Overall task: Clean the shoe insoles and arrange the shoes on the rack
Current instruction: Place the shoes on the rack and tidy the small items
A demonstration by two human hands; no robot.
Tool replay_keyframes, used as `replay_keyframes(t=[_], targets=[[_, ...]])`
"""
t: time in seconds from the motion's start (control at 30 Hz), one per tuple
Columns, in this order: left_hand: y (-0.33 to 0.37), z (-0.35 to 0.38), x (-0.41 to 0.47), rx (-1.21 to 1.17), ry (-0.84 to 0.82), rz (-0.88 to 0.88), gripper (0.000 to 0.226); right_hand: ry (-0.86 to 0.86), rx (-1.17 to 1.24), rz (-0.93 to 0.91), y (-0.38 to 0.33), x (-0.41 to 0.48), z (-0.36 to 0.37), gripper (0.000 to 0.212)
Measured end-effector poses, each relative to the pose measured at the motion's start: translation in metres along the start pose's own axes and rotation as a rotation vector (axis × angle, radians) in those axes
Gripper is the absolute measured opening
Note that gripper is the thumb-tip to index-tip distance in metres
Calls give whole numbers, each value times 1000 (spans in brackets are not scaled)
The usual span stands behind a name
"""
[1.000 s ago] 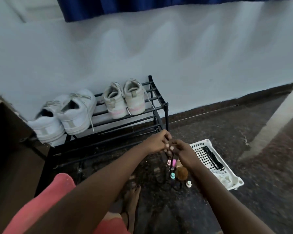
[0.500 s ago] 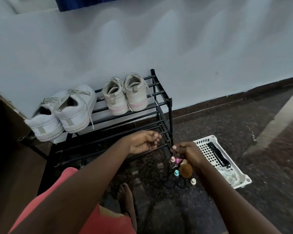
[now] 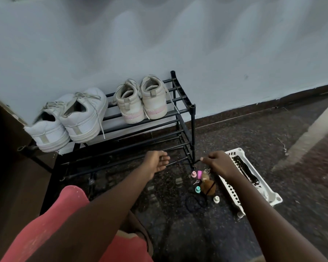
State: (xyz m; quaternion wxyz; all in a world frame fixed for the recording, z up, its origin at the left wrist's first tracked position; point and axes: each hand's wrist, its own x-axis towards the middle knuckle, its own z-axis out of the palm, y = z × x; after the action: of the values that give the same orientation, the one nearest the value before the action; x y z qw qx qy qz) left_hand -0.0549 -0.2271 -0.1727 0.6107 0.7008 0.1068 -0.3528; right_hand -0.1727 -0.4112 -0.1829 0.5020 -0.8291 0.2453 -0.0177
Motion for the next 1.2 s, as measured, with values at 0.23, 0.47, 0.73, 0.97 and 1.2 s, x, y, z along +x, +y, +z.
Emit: replay_keyframes(t=[0.23,0.47,0.73,0.97,1.2], targets=[[-31,54,-9,292,-162,324,25,-87,-211,-152,-17,-9,27,10],[-41,48,0,525,-169,283,21,8,-83,-86,-3,-9,15,14],[-51,-7,21,861,42,253,24,42,-39,-57,1,-7,-21,13],[-53,-31,26,864,140,191,27,24,-81,-90,-1,-6,-13,15],[-49,26,4,434,-140,302,24,-115,-89,-155,-8,-5,19,12]])
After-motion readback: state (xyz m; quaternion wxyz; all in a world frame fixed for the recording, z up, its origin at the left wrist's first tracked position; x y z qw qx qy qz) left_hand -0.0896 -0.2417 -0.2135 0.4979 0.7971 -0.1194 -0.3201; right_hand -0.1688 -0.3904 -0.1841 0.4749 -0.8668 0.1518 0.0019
